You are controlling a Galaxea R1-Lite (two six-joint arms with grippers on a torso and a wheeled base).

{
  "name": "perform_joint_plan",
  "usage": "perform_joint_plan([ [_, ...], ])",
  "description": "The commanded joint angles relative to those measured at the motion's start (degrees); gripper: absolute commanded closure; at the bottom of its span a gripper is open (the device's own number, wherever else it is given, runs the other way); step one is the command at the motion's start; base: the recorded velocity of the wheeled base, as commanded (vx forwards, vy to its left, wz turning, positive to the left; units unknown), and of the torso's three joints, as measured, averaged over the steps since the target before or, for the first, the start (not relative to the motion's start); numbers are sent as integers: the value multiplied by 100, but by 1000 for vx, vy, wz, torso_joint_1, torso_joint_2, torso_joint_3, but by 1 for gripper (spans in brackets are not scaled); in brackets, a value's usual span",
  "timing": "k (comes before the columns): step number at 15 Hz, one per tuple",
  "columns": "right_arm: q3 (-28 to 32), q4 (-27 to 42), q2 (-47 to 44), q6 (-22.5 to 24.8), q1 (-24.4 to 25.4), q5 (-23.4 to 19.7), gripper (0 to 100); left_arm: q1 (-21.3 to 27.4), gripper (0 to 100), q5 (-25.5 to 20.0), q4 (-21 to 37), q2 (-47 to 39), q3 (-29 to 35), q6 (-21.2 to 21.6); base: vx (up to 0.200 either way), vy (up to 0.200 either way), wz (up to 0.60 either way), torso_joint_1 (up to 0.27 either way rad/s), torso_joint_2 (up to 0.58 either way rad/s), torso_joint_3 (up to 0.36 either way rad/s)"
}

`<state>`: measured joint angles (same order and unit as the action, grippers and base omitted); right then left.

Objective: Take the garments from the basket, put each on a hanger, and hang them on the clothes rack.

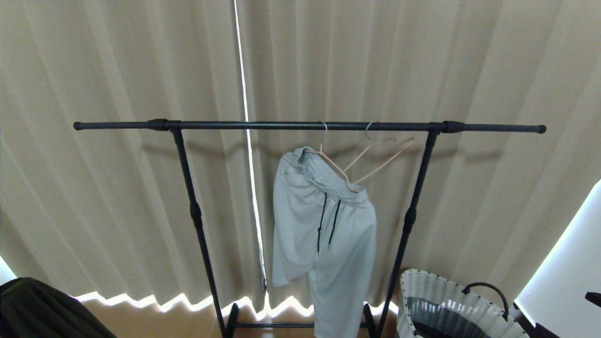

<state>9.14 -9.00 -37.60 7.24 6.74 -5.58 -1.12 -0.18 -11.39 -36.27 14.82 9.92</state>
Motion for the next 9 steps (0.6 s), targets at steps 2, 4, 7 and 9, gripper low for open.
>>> perform_joint_plan([
  [2, 149, -41, -231, -118, 11, -13, 0, 24, 100, 9, -4, -3, -41, 18, 0, 0, 0, 0, 0, 0],
  [4, 219, -93, -257, -381, 11, -162, 0, 24, 100, 1, -4, -3, -32, 10, 0, 0, 0, 0, 0, 0],
  [7, 246, -93, -231, -487, 11, -329, 0, 15, 100, 9, -4, -3, -15, -8, 0, 0, 0, 0, 0, 0],
  [9, 263, -93, -231, -487, 11, -321, 0, 15, 100, 9, -4, -12, -15, -8, 0, 0, 0, 0, 0, 0],
])
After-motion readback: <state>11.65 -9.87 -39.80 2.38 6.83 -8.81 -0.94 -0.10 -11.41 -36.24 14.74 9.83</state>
